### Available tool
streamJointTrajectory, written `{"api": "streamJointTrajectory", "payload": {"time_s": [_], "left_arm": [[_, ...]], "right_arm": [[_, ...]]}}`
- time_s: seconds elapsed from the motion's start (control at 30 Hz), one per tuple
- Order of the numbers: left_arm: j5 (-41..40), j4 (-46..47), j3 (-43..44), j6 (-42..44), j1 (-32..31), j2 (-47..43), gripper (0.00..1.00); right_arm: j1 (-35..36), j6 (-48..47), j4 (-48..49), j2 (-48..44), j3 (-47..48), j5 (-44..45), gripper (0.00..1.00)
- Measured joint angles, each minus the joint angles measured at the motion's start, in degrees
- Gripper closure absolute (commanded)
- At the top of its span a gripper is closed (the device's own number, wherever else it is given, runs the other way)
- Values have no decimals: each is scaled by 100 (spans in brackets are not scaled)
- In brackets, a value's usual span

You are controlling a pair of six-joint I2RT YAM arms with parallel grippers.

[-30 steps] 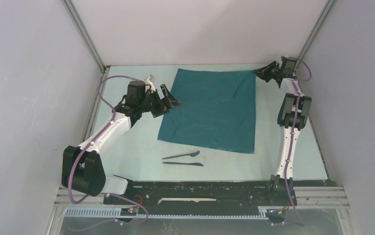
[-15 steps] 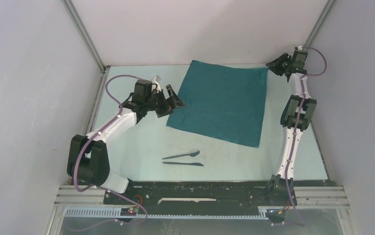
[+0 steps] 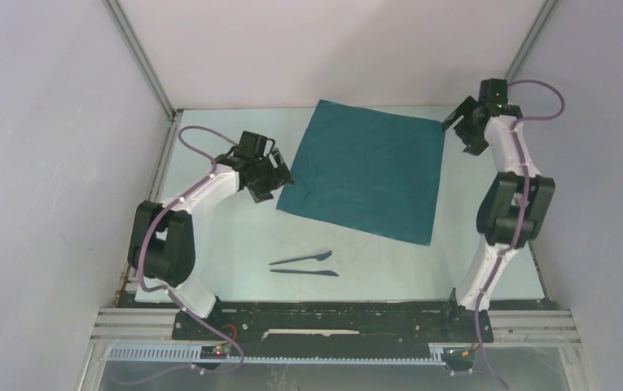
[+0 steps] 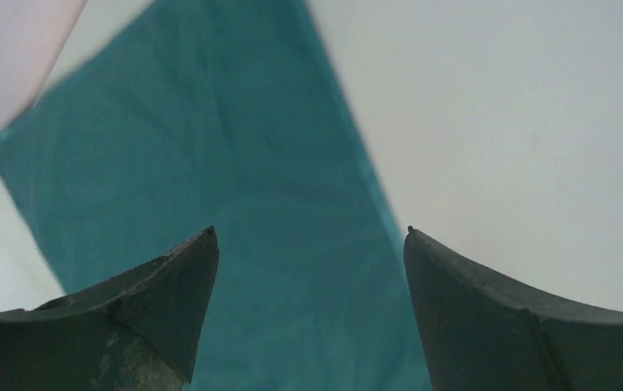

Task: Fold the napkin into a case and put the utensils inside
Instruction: Flatten the napkin at the center of the board.

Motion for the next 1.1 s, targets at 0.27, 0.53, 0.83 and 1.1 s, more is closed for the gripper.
{"api": "streamJointTrajectory", "payload": {"time_s": [0.27, 0.53, 0.83, 1.1], "left_arm": [[-883, -984, 111, -973, -269, 498, 28], [-1373, -1451, 826, -1528, -280, 1493, 37], [-1622, -1768, 1058, -1836, -282, 1788, 40], [-1635, -1967, 1294, -2011, -282, 2059, 45]], "right_arm": [[905, 1058, -487, -2577, -3117, -157, 14], [1045, 1172, -905, -3010, -4444, -52, 14], [1320, 1200, -874, -3462, -4614, 136, 15], [1318, 1213, -866, -3460, -4660, 146, 15]]}}
